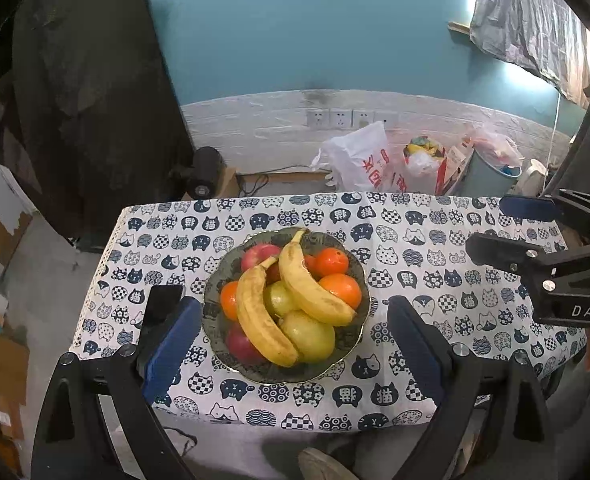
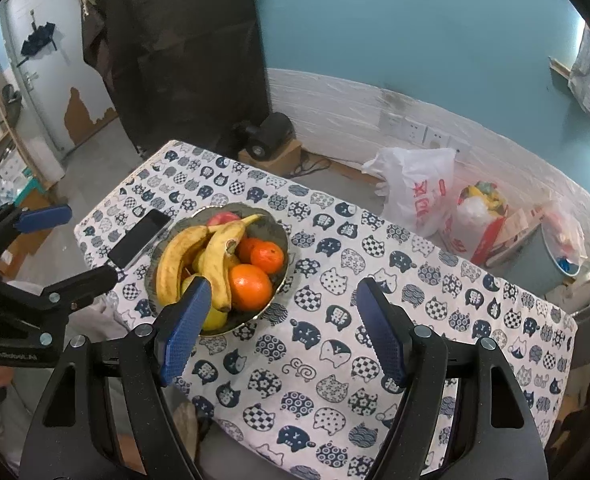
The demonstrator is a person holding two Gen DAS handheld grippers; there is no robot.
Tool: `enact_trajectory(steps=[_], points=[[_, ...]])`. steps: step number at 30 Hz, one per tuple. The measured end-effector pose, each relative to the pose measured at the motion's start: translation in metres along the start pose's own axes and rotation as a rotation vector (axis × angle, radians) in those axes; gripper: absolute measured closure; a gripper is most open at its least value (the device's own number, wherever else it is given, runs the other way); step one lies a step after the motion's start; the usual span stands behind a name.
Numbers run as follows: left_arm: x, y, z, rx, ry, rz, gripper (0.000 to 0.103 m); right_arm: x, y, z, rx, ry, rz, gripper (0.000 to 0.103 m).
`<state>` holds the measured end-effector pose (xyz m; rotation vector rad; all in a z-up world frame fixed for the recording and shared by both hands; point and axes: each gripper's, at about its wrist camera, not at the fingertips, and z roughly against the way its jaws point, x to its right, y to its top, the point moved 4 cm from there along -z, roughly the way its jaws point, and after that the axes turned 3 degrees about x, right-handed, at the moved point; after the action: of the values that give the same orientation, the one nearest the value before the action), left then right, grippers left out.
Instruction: Organize fruits
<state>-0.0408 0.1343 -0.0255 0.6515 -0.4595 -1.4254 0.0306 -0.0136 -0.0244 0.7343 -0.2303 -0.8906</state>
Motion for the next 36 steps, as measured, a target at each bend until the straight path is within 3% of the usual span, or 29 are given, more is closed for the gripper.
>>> enact_trajectory(steps=[36], points=[[0.017, 0.002, 0.004, 0.006, -0.018, -0.012, 0.008, 0.007, -0.001, 0.001, -0.009, -0.007, -0.006, 0.029]])
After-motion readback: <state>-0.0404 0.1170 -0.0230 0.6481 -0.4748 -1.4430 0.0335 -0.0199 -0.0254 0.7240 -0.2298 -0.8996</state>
